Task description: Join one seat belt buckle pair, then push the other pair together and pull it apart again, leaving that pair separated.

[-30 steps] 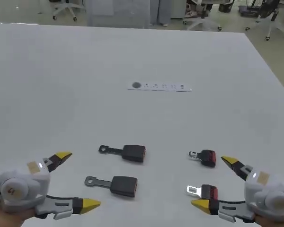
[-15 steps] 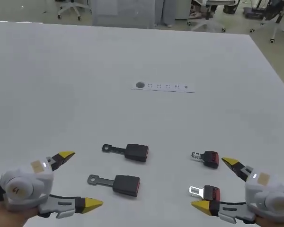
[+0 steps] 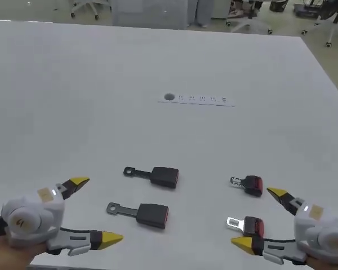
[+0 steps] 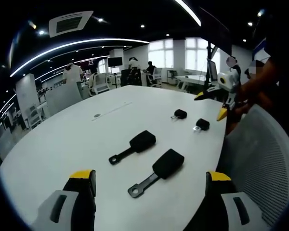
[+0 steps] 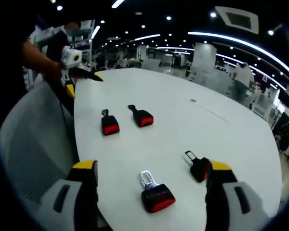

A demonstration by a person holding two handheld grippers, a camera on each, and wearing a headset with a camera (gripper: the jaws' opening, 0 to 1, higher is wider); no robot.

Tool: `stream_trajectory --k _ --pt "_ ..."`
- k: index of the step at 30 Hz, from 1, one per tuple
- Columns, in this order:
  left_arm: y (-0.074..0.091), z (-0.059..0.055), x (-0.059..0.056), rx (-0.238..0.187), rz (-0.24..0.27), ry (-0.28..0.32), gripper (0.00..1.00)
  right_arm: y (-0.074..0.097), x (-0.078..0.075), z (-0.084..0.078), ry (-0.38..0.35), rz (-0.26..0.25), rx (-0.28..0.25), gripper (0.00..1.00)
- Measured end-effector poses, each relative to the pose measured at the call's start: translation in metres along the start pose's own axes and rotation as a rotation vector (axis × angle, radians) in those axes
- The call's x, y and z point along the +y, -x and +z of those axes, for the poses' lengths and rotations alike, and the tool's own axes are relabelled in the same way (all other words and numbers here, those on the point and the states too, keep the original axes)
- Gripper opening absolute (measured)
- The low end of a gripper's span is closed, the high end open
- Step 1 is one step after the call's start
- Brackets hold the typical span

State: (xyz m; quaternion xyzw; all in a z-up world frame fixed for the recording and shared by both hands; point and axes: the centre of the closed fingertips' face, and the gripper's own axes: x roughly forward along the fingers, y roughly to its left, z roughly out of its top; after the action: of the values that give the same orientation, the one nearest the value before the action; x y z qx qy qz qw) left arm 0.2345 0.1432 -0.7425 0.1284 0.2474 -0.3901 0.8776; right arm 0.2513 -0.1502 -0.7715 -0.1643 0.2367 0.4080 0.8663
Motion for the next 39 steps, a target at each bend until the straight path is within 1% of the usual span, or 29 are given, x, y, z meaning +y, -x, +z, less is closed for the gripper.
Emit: stream_trajectory --k 12,26,36,39 --pt "0.001 -0.003 -0.002 0.007 -0.002 0.0 0.97 0.004 0.001 -0.007 -0.01 -0.002 0.014 0.94" --pt "0.002 0.0 -0.007 0.007 -0.002 -0.01 0.97 0.008 0.004 -0.012 -0.013 0.0 0.021 0.94" --pt "0.002 0.001 -0.006 0.004 -0.003 -0.013 0.96 0.009 0.005 -0.014 -0.014 0.001 0.027 0.93" --pt "0.001 0.002 -0.01 0.008 -0.013 -0.021 0.96 0.009 0.006 -0.017 -0.015 0.003 0.035 0.93"
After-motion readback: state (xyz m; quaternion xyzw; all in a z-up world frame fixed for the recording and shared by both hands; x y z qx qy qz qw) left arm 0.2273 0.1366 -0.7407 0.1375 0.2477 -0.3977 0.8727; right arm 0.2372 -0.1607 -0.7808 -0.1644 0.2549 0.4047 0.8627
